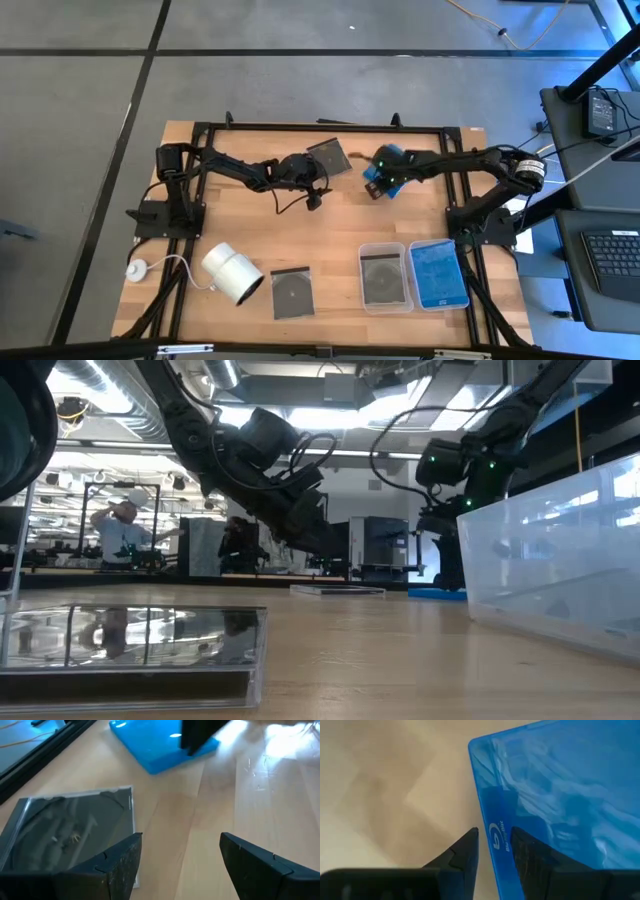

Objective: Pick & place jewel cases by type
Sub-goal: Put the blue CD case into the right transparent bin

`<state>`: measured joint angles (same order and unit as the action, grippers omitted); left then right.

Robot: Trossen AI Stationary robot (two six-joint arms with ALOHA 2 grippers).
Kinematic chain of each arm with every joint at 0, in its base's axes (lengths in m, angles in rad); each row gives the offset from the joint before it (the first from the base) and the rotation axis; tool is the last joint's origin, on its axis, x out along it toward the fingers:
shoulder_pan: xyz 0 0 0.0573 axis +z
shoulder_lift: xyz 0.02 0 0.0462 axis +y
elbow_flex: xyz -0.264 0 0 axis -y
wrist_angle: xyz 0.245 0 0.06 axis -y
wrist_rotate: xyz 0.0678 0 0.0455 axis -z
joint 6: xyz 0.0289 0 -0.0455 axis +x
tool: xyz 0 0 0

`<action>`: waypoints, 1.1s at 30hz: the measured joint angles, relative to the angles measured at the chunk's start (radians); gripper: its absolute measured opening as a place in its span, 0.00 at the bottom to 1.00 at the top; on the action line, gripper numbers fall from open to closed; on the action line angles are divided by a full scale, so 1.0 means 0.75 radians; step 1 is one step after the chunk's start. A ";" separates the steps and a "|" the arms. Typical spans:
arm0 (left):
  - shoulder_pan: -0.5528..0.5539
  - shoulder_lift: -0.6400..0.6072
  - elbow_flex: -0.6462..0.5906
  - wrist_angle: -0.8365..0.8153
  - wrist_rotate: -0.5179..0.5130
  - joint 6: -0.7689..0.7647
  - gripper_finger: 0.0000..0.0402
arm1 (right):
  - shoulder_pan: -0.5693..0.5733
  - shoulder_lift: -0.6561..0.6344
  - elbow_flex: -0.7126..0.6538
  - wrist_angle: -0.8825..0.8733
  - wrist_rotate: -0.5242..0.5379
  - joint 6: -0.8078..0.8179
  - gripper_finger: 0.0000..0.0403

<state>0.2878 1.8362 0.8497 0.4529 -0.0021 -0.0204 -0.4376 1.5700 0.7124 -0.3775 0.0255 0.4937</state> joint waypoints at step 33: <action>-0.101 0.007 -0.002 0.014 0.060 0.164 0.66 | 0.473 -0.552 -0.005 -0.320 0.251 0.428 0.30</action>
<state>0.2122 1.8414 0.8486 0.4632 0.0432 0.1028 -0.0828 1.1563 0.7084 -0.6175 0.2138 0.8148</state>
